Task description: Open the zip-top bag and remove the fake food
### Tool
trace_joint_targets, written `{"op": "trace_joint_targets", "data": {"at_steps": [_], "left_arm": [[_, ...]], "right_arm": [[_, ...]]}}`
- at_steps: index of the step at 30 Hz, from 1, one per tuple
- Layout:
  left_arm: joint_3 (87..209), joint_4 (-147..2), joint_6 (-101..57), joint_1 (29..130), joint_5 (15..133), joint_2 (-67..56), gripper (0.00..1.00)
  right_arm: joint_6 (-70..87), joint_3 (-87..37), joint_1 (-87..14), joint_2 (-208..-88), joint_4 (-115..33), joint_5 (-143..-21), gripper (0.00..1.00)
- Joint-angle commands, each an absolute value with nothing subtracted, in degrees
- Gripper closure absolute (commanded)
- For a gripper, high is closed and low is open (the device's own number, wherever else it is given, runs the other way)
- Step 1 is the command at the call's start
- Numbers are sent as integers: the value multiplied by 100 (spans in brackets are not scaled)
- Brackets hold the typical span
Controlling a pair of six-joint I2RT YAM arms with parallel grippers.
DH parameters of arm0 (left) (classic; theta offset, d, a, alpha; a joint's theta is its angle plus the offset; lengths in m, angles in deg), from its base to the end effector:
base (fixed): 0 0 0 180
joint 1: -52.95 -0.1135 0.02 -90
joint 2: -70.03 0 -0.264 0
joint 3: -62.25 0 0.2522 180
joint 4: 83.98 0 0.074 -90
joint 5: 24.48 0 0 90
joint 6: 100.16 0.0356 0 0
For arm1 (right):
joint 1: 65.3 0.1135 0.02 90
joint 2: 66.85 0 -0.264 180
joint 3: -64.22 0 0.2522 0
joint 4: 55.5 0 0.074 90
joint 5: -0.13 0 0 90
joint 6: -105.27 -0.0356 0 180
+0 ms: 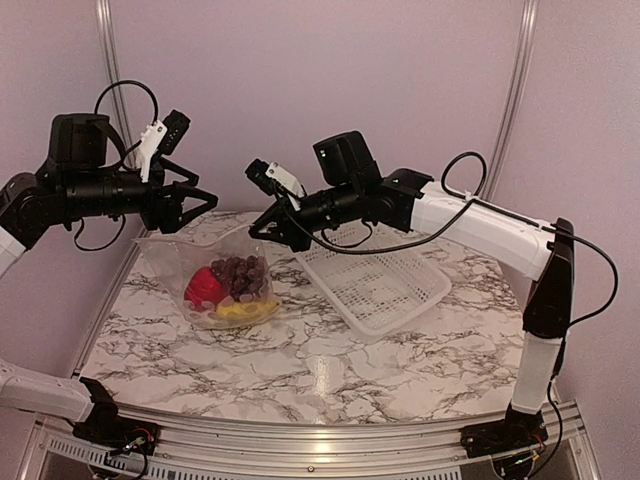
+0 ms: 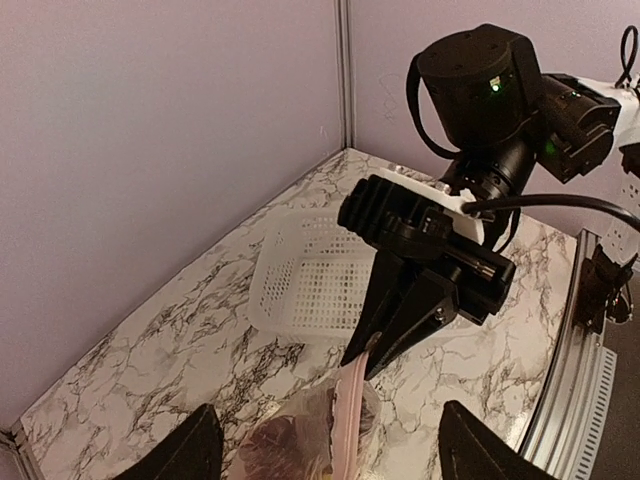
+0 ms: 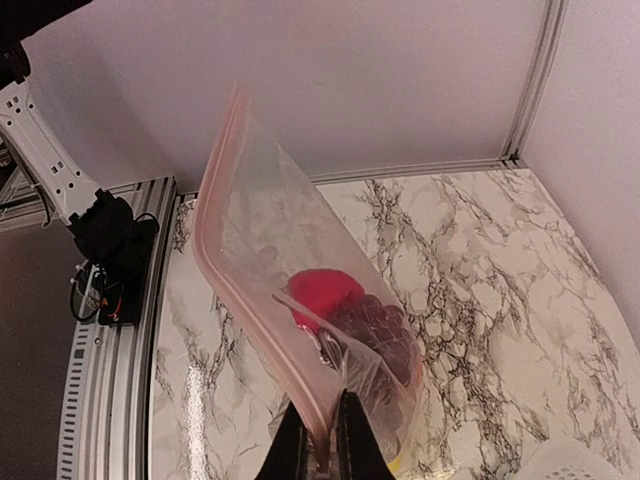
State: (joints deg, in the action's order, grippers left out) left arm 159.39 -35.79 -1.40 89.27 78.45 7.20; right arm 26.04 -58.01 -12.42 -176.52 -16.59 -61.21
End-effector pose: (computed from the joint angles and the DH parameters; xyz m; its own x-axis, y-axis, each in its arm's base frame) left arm 0.1671 -0.1327 0.4645 -0.0765 0.2404 -0.9677 0.7730 0.6273 0.0948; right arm 0.2576 0.3686 0.3702 -0.0839 -0.3826 -0.9201 -0.9922 0.1174 0.0417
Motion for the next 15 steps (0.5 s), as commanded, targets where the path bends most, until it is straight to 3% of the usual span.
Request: {"op": "trace_joint_targets", "data": {"at_steps": [1,11,15], "left_arm": [[15969,-3003,623,9280,7743,566,24],[16000,-2779,1134,9694,7646,-63,33],[15901,-2781,1224,9702,7298,-154,49]], "right_arm": [[2364,-5826,-1322,-17536,-1534,-5789,100],[2070,-5682,-1433,-17426,-1467,-5533,100],[1995,-5664,-1432,-17428,-1494,-5396,100]]}}
